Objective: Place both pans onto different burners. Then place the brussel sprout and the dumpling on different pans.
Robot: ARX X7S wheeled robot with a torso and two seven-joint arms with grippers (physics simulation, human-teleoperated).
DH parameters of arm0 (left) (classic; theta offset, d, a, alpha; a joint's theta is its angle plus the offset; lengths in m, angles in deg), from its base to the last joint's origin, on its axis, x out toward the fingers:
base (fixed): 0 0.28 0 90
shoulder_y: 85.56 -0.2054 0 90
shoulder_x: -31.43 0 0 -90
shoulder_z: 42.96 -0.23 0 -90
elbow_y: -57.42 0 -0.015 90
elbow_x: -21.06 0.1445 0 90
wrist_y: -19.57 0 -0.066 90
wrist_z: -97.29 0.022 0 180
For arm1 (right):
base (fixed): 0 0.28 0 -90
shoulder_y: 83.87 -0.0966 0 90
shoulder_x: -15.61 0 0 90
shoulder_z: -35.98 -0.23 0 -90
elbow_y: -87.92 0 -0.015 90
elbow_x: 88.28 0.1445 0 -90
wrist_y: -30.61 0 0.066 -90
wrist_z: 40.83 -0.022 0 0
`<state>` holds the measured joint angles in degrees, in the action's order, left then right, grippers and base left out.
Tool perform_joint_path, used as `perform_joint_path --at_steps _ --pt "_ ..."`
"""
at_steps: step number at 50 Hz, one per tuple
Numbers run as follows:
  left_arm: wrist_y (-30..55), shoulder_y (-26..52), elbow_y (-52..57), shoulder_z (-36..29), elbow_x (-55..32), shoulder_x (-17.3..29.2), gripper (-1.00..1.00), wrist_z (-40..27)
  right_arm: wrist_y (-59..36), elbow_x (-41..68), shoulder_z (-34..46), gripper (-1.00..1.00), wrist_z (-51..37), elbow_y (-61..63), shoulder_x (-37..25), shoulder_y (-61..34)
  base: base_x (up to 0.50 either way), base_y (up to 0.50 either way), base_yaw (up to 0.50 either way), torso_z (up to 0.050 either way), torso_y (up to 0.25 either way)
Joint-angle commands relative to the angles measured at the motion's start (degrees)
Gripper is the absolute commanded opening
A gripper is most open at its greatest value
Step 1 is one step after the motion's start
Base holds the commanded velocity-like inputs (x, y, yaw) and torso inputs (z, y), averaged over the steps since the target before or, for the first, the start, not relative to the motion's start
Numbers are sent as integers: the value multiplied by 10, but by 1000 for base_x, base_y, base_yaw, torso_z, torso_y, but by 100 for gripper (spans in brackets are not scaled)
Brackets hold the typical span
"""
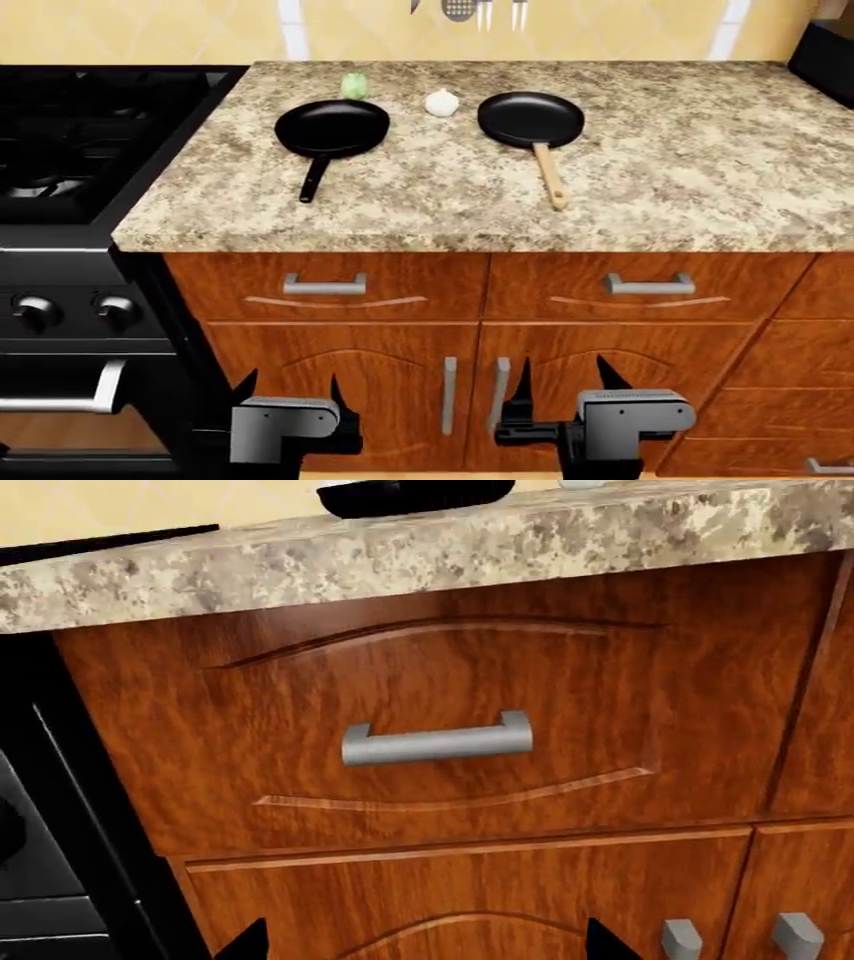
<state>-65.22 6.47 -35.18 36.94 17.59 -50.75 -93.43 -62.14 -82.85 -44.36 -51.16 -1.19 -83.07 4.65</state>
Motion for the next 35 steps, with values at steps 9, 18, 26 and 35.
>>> perform_joint_path --at_steps 9,18,26,35 --pt "364 88 277 23 -93 45 100 31 -304 96 -28 100 -13 315 -31 -54 0 0 0 50 1" --pt "398 199 283 54 -140 35 100 51 -434 100 -30 100 -36 387 -60 -142 0 0 0 50 0" --pt "385 260 285 69 -153 28 100 52 -456 86 -9 100 -41 363 -63 -207 0 0 0 50 0" --pt "375 271 272 58 -150 40 100 62 -573 81 14 100 -51 373 -79 -303 0 0 0 50 0"
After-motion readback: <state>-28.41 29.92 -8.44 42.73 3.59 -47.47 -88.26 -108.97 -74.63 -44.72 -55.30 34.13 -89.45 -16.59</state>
